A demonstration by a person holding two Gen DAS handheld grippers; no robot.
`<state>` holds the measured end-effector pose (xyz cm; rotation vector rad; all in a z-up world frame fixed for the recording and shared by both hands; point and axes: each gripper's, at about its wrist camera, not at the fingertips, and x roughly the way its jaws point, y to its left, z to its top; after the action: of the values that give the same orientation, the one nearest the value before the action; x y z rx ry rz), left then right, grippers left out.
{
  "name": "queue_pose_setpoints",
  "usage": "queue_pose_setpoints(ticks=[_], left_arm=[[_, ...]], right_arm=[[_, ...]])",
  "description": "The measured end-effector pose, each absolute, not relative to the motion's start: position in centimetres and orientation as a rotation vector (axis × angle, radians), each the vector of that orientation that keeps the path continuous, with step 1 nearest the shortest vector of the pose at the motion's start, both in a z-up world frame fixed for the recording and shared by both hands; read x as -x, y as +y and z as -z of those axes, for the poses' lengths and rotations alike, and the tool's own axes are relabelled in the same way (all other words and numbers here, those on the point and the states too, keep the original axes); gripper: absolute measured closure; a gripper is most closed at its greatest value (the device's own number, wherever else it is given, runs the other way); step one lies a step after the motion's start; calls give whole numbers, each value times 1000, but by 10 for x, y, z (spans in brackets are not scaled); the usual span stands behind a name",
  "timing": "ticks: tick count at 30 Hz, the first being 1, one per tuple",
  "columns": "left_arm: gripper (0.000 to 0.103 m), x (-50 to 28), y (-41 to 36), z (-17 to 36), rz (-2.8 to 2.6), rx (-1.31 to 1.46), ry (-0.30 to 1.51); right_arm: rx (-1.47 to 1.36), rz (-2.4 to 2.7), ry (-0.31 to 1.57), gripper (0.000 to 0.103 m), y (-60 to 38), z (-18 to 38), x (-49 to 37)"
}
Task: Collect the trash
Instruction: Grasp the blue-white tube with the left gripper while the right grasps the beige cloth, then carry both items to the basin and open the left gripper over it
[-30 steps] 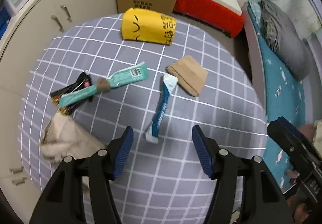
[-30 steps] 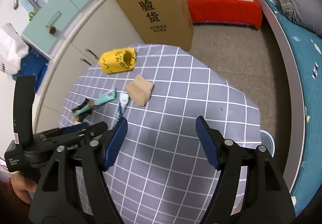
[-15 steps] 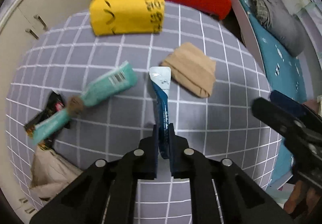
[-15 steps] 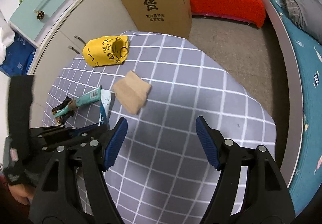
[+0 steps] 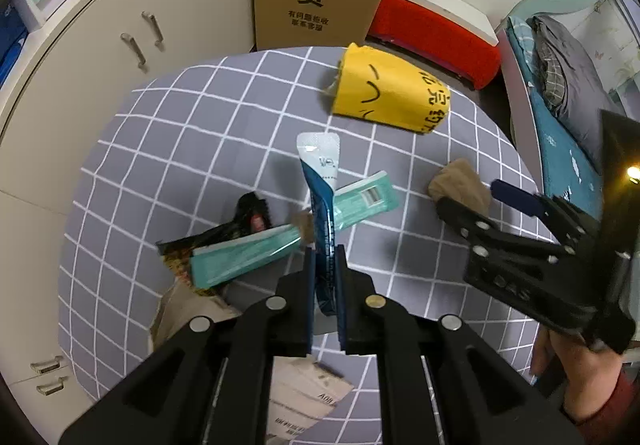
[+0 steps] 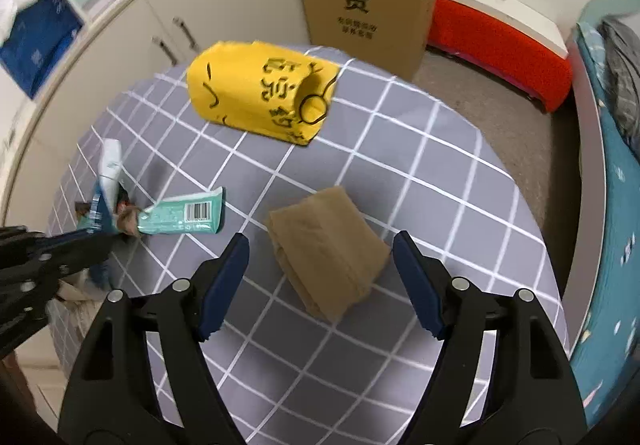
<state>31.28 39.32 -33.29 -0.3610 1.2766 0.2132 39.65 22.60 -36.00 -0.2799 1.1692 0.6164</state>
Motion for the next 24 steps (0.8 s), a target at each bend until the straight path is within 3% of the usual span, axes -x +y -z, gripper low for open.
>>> queue_pose_setpoints(ticks=[2,4,6,14,24], left_arm=[[95,-310,392,331,-214,367,1273],[95,-312,387,329,-210,364,1270],[95,-311,380,323,-205,359,1259],[95,-306,330,287,-166,354,1204],[95,-295,180,221,-22,254,1109]], right_arm=[[311,-623,1177,68,229,363,-396],[325,-634,1182,70,228,361,-393],[312,-646,1184,81,222,357,-388],[103,-672,1175,83,151,307,-365],[-115,-629,1058,83,0,221,-319]])
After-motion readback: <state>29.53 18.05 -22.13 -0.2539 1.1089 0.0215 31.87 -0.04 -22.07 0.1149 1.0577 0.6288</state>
